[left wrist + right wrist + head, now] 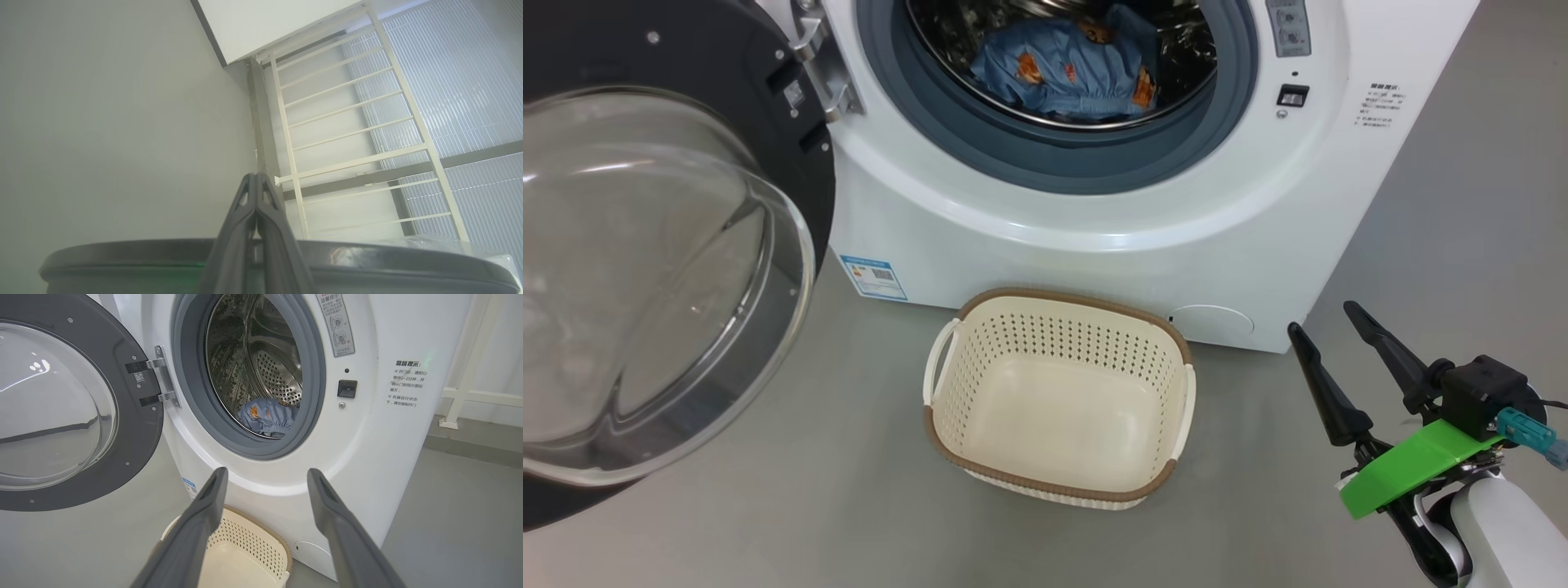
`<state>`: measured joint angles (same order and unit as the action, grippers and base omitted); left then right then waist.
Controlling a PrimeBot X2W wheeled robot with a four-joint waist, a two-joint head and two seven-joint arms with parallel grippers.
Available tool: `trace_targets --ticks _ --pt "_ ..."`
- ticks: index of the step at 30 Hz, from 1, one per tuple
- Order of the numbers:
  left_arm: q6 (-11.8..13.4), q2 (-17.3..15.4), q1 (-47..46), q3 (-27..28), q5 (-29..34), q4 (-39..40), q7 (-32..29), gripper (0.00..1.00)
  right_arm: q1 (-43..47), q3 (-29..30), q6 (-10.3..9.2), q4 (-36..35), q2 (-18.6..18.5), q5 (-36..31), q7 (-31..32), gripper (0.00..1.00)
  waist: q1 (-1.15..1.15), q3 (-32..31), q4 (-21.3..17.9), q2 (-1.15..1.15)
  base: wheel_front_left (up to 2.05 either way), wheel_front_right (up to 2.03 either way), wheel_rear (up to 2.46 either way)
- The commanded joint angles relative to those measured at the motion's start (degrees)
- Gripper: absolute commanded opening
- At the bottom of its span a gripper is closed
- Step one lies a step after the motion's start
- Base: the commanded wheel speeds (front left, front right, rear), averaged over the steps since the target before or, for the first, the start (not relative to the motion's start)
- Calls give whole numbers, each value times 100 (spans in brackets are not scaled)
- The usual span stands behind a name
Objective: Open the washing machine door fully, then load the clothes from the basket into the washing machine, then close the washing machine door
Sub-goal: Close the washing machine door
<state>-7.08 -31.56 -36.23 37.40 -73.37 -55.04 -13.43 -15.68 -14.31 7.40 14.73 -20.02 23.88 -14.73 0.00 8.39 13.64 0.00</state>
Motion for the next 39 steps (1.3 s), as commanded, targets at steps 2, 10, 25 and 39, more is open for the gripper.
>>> trace_targets --ticks 2,10,25,39 --pt "-40 -135 148 -170 -66 94 -526 0 -27 -54 9 -109 -2 -13 -27 100 0 -91 53 0 0 0 0" --pt "-40 -29 378 -573 -181 272 -1678 0 79 -19 9 -72 160 -14 -27 100 0 -299 227 0 0 0 0" --pt "-40 149 1149 -793 -696 1414 -3411 0 240 96 9 -6 470 -13 -27 100 0 -609 436 0 0 0 0" --pt "589 995 2568 -1169 -1358 4272 -5017 0 486 171 9 26 723 38 -27 100 0 -998 364 0 0 0 0"
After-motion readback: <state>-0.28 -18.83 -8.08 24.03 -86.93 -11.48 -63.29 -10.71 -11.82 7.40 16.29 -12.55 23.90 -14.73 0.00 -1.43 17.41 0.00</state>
